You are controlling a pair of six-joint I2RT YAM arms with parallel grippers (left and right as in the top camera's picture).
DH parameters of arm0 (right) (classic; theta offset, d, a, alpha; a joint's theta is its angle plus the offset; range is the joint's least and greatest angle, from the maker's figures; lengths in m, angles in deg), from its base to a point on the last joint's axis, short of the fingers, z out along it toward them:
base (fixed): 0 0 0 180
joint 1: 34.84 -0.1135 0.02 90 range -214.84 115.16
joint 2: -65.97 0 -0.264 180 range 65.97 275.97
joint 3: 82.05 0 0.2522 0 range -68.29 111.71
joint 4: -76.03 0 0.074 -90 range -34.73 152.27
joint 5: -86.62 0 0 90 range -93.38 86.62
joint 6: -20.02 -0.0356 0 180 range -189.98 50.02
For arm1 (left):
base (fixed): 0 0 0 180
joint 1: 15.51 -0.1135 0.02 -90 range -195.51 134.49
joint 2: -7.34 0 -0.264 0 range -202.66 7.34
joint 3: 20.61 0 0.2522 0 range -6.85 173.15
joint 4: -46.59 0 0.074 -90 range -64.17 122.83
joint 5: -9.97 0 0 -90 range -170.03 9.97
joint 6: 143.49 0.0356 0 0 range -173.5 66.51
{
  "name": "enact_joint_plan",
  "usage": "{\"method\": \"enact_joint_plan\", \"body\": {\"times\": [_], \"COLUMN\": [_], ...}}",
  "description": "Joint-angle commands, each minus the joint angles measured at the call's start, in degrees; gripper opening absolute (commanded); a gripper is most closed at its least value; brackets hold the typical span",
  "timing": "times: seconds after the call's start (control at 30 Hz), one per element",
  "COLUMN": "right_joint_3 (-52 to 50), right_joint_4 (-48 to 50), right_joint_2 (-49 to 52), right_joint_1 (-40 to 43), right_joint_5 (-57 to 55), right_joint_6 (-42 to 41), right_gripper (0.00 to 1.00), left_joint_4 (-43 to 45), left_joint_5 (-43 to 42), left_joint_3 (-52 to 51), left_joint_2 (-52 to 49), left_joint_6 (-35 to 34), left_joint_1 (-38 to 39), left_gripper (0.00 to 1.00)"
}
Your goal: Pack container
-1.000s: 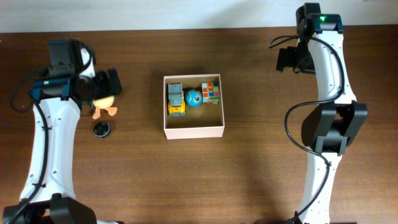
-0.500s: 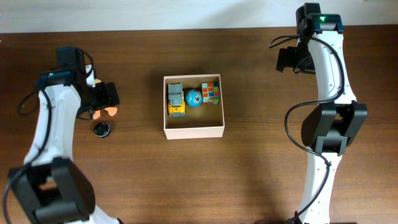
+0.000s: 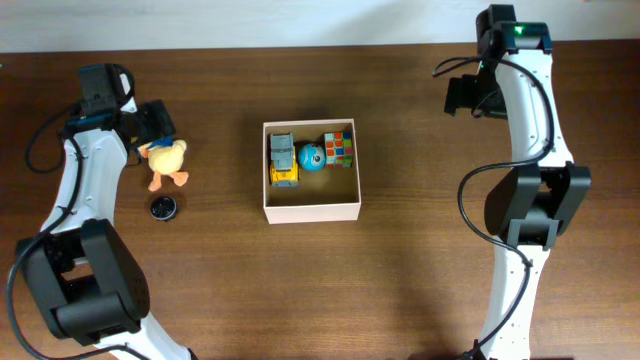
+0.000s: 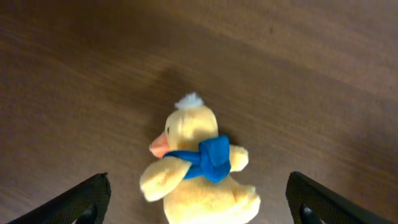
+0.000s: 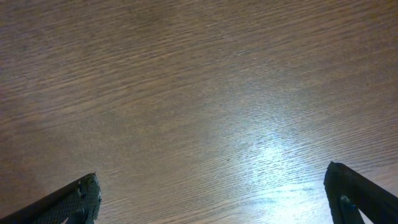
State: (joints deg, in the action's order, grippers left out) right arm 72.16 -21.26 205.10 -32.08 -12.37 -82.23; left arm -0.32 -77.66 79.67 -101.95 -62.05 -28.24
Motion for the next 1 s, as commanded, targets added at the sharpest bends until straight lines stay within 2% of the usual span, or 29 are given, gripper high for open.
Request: {"method": "enact_joint_plan", "body": {"times": [0.0,0.2,0.47,0.5,0.63,0.97], "right_joint_3": [0.00,0.00,0.00,0.00,0.00,0.00], "right_joint_4": [0.00,0.00,0.00,0.00,0.00,0.00], "right_joint_2": [0.13,0.13,0.13,0.13,0.13,0.13], "right_joint_1": [0.37,0.37,0.37,0.37,0.37,0.37], "right_joint_5": [-0.31,-0.31,-0.31,-0.31,-0.31,-0.31], "right_joint_6": [-0.68,-0.68,-0.68,-0.68,-0.68,-0.68], "right_gripper": [0.99,0.99,0.99,0.99,0.99,0.99], "left_joint_4": [0.09,-0.46,2.16,2.71,4.02,4.04], "left_joint_5": [0.42,0.37,0.44,0.42,0.39,-1.20], "left_joint_3": [0.79,0.79,0.79,0.79,0.79,0.79], "left_joint_2": [-2.47,-7.80,-9.64,-9.79,-9.86,-9.86], "left_joint_6": [-0.44,-0.42,-0.42,-0.42,-0.44,-1.81], "left_joint_1": [-0.31,-0.31,-0.35,-0.35,-0.35,-0.35], "left_gripper": [0.91,0.91,0.89,0.81,0.66,0.53]}}
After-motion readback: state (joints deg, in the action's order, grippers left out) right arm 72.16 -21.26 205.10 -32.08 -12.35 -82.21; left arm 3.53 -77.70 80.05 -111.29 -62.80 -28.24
